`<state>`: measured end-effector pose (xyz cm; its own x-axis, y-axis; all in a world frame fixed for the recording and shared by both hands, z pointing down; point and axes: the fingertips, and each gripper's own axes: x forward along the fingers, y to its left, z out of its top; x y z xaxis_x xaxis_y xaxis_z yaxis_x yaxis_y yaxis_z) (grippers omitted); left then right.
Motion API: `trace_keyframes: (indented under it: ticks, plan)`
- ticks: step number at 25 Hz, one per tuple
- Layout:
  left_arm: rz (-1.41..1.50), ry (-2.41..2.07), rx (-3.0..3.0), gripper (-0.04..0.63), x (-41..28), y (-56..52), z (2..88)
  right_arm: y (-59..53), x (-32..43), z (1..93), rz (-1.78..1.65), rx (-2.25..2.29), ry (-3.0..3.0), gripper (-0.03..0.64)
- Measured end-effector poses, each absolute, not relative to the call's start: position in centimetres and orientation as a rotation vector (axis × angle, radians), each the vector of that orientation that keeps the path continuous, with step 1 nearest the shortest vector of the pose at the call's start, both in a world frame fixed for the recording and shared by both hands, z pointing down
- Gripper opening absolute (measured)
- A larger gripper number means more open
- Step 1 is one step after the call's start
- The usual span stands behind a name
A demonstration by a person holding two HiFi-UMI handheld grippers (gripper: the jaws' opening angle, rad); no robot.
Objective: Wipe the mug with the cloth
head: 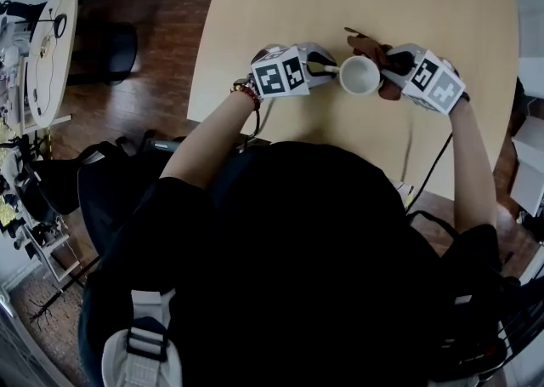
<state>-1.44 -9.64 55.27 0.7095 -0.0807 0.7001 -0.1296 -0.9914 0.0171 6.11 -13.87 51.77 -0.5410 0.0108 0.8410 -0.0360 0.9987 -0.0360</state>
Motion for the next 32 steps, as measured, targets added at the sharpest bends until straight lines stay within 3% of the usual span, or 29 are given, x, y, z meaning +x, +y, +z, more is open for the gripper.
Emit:
trace_keyframes:
  ticks: [13, 32]
  plan:
    - [1.353, -0.050, 2.903, 0.069, 0.3, -9.6, 56.0, -15.2, 6.4, 59.0, 0.040, -0.099, -1.965, 0.075]
    - [1.309, 0.003, 2.943, 0.066, -0.6, -10.0, 55.4, -15.5, 2.2, 52.2, 0.087, -0.438, -2.095, 0.075]
